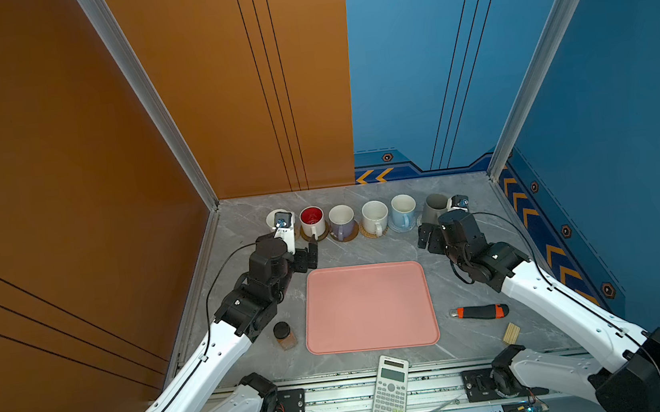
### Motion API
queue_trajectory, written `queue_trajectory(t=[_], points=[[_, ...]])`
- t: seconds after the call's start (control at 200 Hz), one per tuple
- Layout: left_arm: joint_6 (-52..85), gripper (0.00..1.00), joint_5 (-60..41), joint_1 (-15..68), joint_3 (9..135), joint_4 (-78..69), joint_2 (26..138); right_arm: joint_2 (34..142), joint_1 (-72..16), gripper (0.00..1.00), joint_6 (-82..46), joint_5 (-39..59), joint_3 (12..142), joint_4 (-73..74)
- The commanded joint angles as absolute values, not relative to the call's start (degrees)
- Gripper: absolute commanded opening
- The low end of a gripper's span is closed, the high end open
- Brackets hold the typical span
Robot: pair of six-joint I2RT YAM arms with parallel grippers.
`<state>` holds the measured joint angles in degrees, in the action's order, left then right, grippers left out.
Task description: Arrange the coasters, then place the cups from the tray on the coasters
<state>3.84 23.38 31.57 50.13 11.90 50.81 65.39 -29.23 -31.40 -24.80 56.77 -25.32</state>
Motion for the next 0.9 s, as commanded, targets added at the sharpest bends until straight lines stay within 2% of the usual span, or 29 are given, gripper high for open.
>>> queue_trajectory(t=[0.0,0.18,0.33,0.421,0.696,0.891], points=[[1.33,0.98,30.93,31.46,45.82,7.85,45.82,63.66,-28.62,1.00,-25.42,-36.19,54.36,-23.86],[-0.06,0.98,40.87,31.38,37.67,6.06,39.50,58.69,-25.42,1.00,-16.13,-35.94,47.61,-15.65],[-5.04,0.98,51.62,31.30,30.29,-2.39,37.79,56.02,-22.33,1.00,-11.34,-35.38,41.27,-8.61],[-7.86,0.98,53.64,30.77,26.43,-7.87,37.75,54.90,-20.83,1.00,-8.72,-35.62,35.45,-1.03],[-11.51,0.98,49.16,26.32,15.56,-21.63,39.84,58.25,-13.66,1.00,-11.82,-36.27,28.56,10.79],[-7.01,0.98,40.13,20.13,12.76,-26.48,43.80,62.00,-11.43,1.00,-9.31,-37.80,25.82,18.52]])
